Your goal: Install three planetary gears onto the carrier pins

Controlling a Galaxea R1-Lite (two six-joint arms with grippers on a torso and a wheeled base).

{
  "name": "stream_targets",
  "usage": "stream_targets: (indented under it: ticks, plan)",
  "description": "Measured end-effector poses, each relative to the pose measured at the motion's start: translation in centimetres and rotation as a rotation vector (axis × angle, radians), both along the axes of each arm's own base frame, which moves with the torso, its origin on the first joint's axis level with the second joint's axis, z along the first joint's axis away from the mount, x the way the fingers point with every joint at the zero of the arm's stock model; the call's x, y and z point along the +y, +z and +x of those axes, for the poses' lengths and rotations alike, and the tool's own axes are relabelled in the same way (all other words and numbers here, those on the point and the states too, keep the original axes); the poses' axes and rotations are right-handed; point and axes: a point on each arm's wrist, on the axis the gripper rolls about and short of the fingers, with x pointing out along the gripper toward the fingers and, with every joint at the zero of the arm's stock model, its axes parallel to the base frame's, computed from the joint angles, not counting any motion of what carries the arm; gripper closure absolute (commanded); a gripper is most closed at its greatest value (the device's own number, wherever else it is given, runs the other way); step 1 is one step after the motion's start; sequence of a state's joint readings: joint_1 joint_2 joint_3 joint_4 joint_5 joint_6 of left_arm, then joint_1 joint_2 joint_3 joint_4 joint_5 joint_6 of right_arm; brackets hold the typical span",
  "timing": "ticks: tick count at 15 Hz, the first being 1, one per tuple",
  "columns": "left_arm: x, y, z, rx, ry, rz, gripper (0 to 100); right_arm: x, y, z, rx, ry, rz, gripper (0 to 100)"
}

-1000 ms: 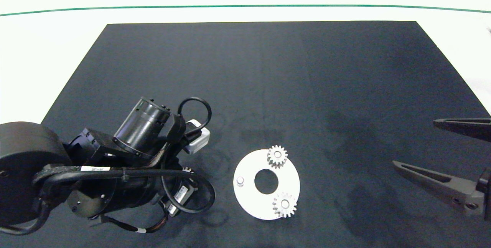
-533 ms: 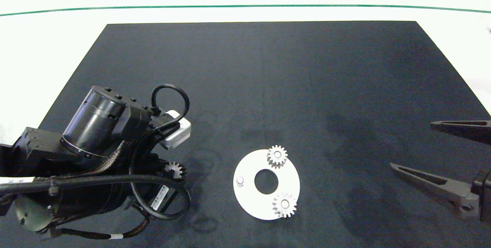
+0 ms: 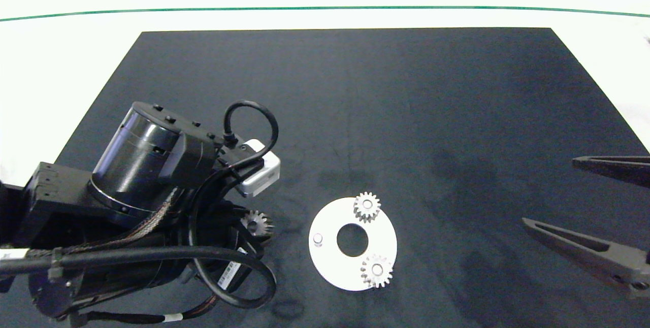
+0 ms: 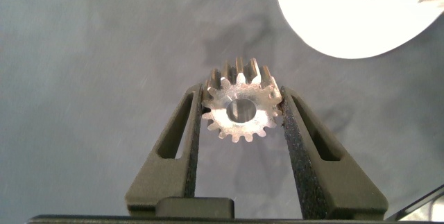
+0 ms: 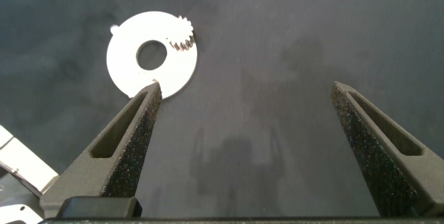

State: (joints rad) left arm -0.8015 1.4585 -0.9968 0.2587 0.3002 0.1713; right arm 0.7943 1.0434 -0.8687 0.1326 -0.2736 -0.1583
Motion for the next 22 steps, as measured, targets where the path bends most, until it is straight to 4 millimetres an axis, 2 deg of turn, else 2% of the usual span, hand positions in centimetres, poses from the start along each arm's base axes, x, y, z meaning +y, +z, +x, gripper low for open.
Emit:
stream_targets:
  ticks: [6, 9, 13, 16, 22]
  plan:
    - [-3.5, -0.3, 0.1, 0.012, -0.100, 0.035, 93, -0.9, 1.0, -1.0, -0.045, 0.006, 0.045, 0]
    - [-4.5, -0.3, -0.3, 0.060, -0.136, 0.097, 93, -1.0, 0.9, -1.1, -0.048, 0.011, 0.040, 0]
    - [-5.0, 1.0, -0.3, 0.110, -0.175, 0.194, 93, -1.0, 0.8, -1.2, -0.054, 0.024, 0.022, 0]
    - [-6.1, 1.7, 0.5, 0.091, -0.194, 0.200, 93, -0.9, 0.8, -1.3, -0.054, 0.030, 0.023, 0]
    - [-8.9, 1.3, 1.9, 0.083, -0.221, 0.213, 93, -1.4, 1.0, -1.7, -0.071, 0.031, 0.039, 0]
